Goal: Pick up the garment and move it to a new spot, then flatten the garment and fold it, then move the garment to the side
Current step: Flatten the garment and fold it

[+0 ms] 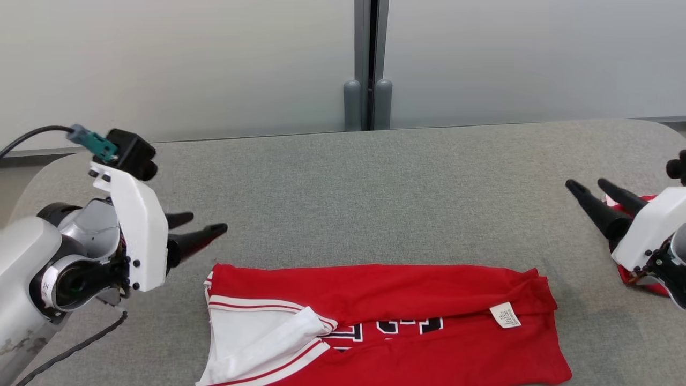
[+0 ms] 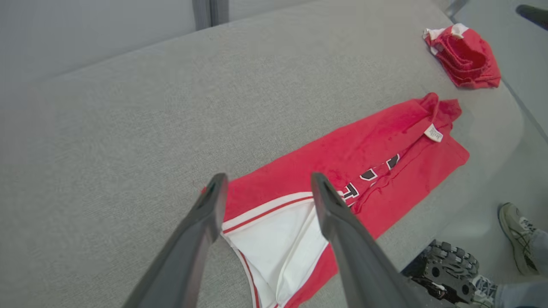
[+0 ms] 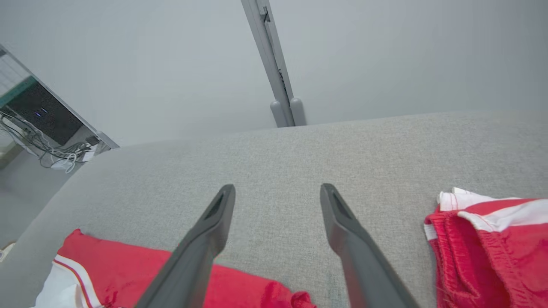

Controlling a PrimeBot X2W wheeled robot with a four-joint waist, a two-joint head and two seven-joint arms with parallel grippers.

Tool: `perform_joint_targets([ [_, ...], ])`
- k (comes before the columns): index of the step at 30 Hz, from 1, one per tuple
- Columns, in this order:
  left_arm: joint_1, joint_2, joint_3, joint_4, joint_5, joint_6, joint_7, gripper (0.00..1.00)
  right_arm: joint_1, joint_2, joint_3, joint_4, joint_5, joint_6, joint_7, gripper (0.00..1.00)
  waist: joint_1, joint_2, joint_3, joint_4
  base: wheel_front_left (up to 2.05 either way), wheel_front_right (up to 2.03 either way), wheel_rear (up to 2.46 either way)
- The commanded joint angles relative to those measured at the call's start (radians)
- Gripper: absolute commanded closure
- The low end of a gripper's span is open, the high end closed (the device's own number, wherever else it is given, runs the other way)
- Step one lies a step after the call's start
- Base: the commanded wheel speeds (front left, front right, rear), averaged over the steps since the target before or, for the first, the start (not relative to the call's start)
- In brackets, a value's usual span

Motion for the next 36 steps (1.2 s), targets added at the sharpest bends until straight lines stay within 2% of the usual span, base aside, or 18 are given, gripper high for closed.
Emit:
perform_joint_targets([
  [1,0.030,-0.003,0.020,0.007,0.031,0.003,-0.081,0.00,0.028,-0.005,-0.019,-0.009,-0.010,0.001,-0.073,0.00,0.0000,0.0000,-0.009,0.005,0.00,0.00,0.00],
  [4,0.078,-0.004,0.062,0.017,0.094,0.035,-0.267,0.00,0.064,-0.015,-0.053,-0.019,-0.048,0.001,-0.208,0.00,0.0000,0.0000,-0.018,0.012,0.00,0.00,0.00],
  [5,0.078,-0.004,0.062,0.017,0.094,0.035,-0.267,0.00,0.064,-0.015,-0.053,-0.019,-0.048,0.001,-0.208,0.00,0.0000,0.0000,-0.018,0.012,0.00,0.00,0.00],
  [8,0.138,-0.010,0.099,0.017,0.139,0.080,-0.439,0.00,0.118,-0.003,-0.109,-0.007,-0.090,0.001,-0.248,0.00,0.0000,0.0000,-0.023,0.016,0.00,0.00,0.00],
  [11,0.219,-0.017,0.136,0.005,0.168,0.134,-0.606,0.00,0.185,0.036,-0.270,0.004,-0.169,0.001,-0.252,0.00,0.0000,0.0000,-0.025,0.018,0.00,0.00,0.00],
  [14,0.316,-0.018,0.164,-0.016,0.203,0.208,-0.765,0.00,0.304,0.106,-0.451,-0.004,-0.282,0.001,-0.252,0.00,0.0000,0.0000,-0.022,0.013,0.00,0.00,0.00],
  [16,0.382,-0.044,0.197,-0.045,0.192,0.253,-0.866,0.00,0.368,0.152,-0.549,-0.030,-0.358,0.001,-0.252,0.00,0.0000,0.0000,-0.012,0.012,0.00,0.00,0.00],
  [19,0.468,-0.062,0.247,-0.086,0.229,0.314,-0.934,0.00,0.466,0.211,-0.662,-0.064,-0.461,0.001,-0.252,0.00,0.0000,0.0000,0.004,0.011,0.00,0.00,0.00],
  [21,0.520,-0.093,0.285,-0.115,0.272,0.332,-0.947,0.00,0.527,0.253,-0.722,-0.087,-0.512,0.001,-0.252,0.00,0.0000,0.0000,0.009,0.012,0.00,0.00,0.00],
  [22,0.541,-0.121,0.327,-0.138,0.302,0.331,-0.947,0.00,0.554,0.269,-0.746,-0.092,-0.536,0.001,-0.252,0.00,0.0000,0.0000,0.011,0.015,0.00,0.00,0.00],
  [23,0.604,-0.172,0.413,-0.163,0.372,0.322,-0.947,0.00,0.599,0.301,-0.790,-0.104,-0.577,0.001,-0.252,0.00,0.0000,0.0000,0.013,0.021,0.00,0.00,0.00],
  [27,0.704,-0.295,0.540,-0.203,0.530,0.285,-0.947,0.00,0.687,0.367,-0.855,-0.119,-0.638,0.001,-0.252,0.00,0.0000,0.0000,0.013,0.032,0.00,0.00,0.00],
  [31,0.783,-0.387,0.597,-0.175,0.637,0.228,-0.946,0.00,0.737,0.415,-0.876,-0.110,-0.685,0.001,-0.252,0.00,0.0000,0.0000,0.015,0.040,0.00,0.00,0.00],
  [36,0.802,-0.451,0.638,-0.137,0.718,0.160,-0.946,0.00,0.729,0.443,-0.873,-0.032,-0.692,0.001,-0.217,0.00,0.0000,0.0000,0.015,0.042,0.00,0.00,0.00],
])
